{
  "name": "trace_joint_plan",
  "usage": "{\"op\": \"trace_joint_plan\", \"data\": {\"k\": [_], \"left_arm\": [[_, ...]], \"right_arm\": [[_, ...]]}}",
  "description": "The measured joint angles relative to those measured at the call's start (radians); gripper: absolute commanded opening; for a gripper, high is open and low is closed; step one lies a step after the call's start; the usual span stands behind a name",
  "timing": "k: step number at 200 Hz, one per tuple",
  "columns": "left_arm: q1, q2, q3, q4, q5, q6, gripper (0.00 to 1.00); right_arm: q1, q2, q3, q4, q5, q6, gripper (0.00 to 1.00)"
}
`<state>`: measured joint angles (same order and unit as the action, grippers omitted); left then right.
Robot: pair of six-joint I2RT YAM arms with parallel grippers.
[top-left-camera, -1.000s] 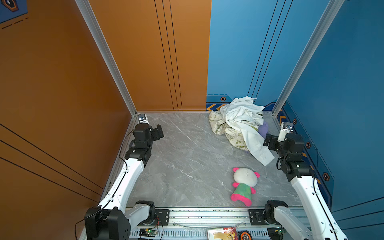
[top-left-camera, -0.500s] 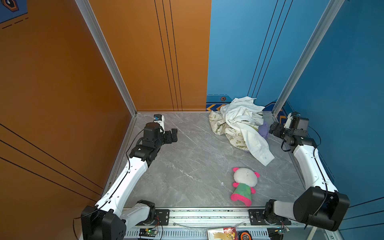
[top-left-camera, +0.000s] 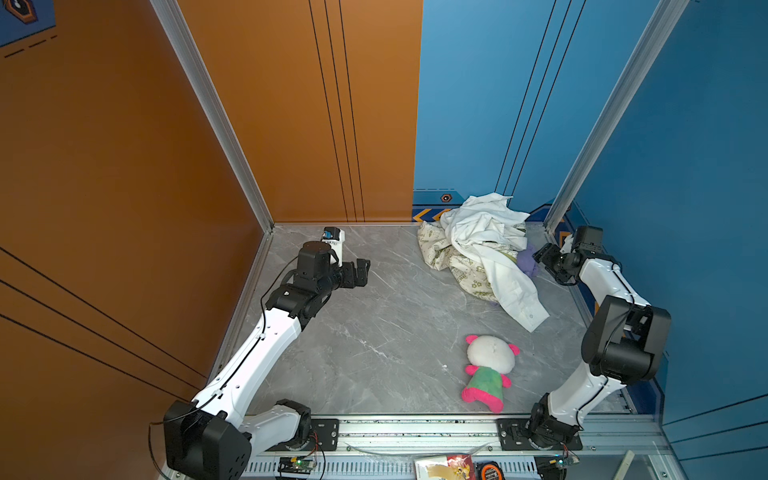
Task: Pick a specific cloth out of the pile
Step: 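Lower the right gripper onto the lavender shirt beside the pile and close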
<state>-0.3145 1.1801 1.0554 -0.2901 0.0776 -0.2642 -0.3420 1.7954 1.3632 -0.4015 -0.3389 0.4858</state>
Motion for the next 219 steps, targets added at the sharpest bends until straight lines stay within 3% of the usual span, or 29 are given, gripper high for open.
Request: {"op": "trace_joint_plan", "data": {"k": [51,105,145,164,219], "left_arm": [[-0.002,0.045,0.009,0.0,0.021,-0.015,0.98],[-0.002,0.088,0.037,0.001,0.032,-0.015,0.98],[-0.002,0.134,0.067,0.002,0.043,-0.015,0.98],[-0.002,0.152,0.079,0.004,0.047,-0.014,0.98],[-0.002,0.191,0.119,0.009,0.06,-0.014,0.98]], "right_arm": [[-0.002,0.127,0.037,-0.001,-0.048,0.105,0.63],[0.011,0.18,0.037,0.0,-0.077,0.174,0.45],[0.033,0.18,0.034,0.031,-0.091,0.234,0.08],[0.038,0.18,0.031,0.053,-0.099,0.267,0.0],[0.038,0.145,0.023,0.099,-0.082,0.301,0.0]]}}
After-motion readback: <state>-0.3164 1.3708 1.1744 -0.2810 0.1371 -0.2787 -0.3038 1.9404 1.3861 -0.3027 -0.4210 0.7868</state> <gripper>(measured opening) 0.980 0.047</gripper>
